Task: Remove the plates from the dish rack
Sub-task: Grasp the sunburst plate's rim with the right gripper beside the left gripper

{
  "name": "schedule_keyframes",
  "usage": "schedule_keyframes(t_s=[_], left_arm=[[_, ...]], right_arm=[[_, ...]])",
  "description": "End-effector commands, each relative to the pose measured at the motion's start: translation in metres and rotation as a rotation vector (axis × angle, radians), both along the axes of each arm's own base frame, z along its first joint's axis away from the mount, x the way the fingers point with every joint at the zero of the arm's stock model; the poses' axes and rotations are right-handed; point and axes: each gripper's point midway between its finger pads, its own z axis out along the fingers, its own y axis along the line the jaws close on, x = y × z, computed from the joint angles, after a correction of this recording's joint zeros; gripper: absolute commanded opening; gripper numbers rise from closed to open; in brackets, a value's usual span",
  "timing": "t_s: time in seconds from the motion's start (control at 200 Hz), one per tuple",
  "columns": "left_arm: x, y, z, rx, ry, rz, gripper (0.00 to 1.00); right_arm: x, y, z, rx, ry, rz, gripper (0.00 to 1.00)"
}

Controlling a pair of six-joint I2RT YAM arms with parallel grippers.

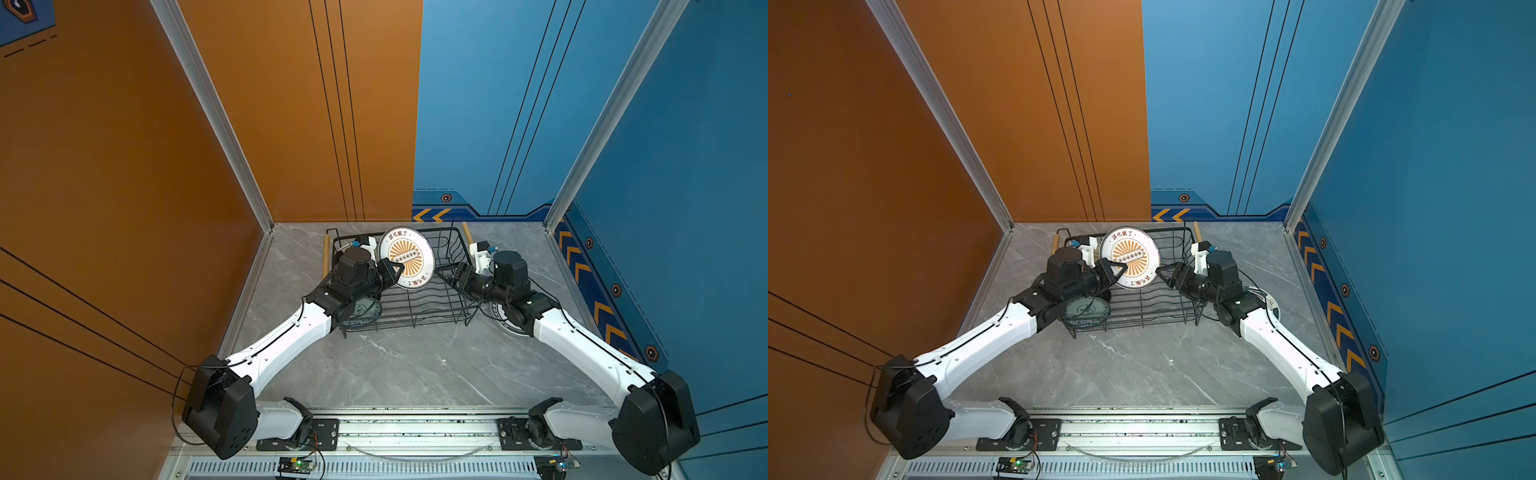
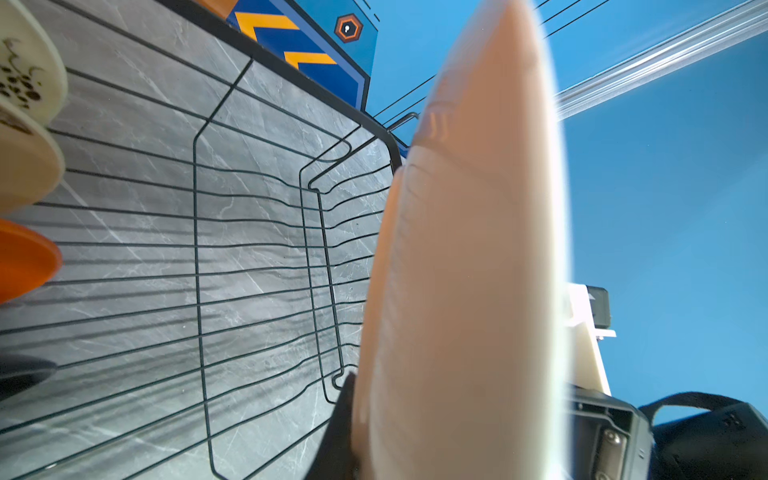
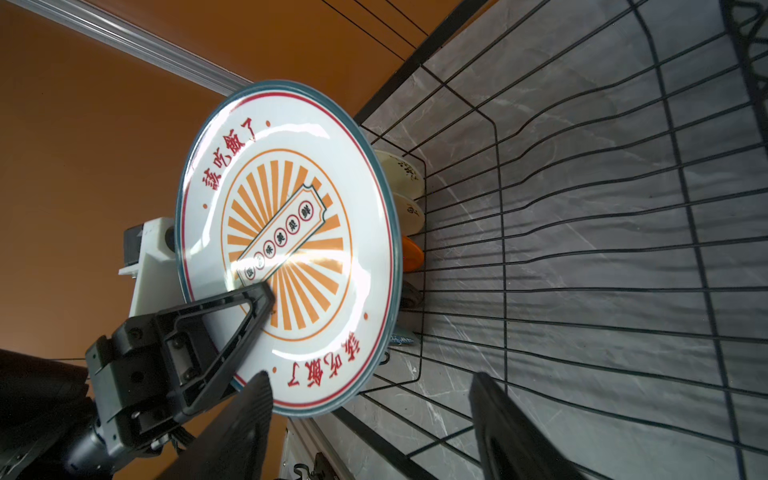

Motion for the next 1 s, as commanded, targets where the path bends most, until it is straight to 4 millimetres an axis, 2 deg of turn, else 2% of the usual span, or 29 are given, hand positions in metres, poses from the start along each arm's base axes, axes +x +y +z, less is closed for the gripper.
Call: schedule_keyframes(t_s=[0.0, 0.23, 0.355, 0.506, 0.771, 0.836, 0.996], left_arm=[[-0.004, -0.012, 0.029, -0.102, -0.06, -0.039, 0.0], [-0.005, -0.013, 0.029, -0.151, -0.054, -0.047, 0.0], [-0.008, -0.018, 0.026, -0.153, -0.043, -0.069, 0.0], [-0.007, -0.018, 0.022, -0.152, -0.037, -0.053, 0.04], [-0.005, -0.028, 0.017, -0.152, -0.027, -0.092, 0.07], [-0.005, -0.032, 0.018, -0.142, -0.039, -0.109, 0.11], [-0.004, -0.036, 0.016, -0.13, -0.045, -0.126, 0.31]], right_arm=[[0.014, 0.018, 0.032, 0.082, -0.081, 0.005, 0.69], [0.022, 0.034, 0.031, 0.126, -0.076, 0.024, 0.65], [0.024, 0.039, 0.034, 0.155, -0.082, 0.035, 0.53], [0.027, 0.046, 0.038, 0.212, -0.08, 0.057, 0.45], [0.028, 0.048, 0.044, 0.306, -0.094, 0.071, 0.23], [0.028, 0.049, 0.046, 0.319, -0.1, 0.079, 0.17], [0.029, 0.05, 0.049, 0.338, -0.105, 0.087, 0.07]])
